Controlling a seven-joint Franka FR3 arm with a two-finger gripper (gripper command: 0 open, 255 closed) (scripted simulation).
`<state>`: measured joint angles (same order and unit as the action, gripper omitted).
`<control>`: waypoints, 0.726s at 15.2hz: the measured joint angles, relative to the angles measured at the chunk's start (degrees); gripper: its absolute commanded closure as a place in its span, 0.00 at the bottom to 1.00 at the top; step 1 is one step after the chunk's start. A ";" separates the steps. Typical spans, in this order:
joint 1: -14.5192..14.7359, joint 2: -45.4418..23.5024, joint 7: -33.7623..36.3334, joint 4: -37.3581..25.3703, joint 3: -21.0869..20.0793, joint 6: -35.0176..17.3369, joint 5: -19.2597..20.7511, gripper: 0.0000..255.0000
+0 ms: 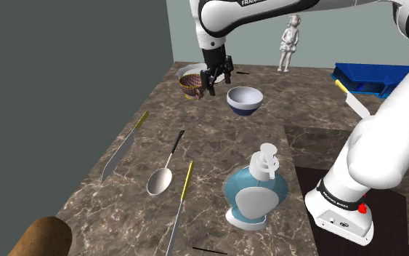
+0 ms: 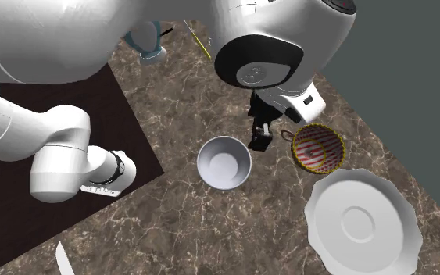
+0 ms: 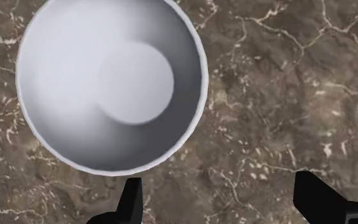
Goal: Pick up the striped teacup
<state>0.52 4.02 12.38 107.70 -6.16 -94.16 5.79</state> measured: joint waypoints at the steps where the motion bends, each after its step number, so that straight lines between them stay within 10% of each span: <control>1: 0.16 -2.02 0.52 -2.51 -0.23 0.34 0.23 0.00; 11: 1.83 -26.01 2.48 -34.29 -0.40 6.05 3.69 0.00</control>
<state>2.36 -21.99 14.86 73.42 -6.55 -88.11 9.47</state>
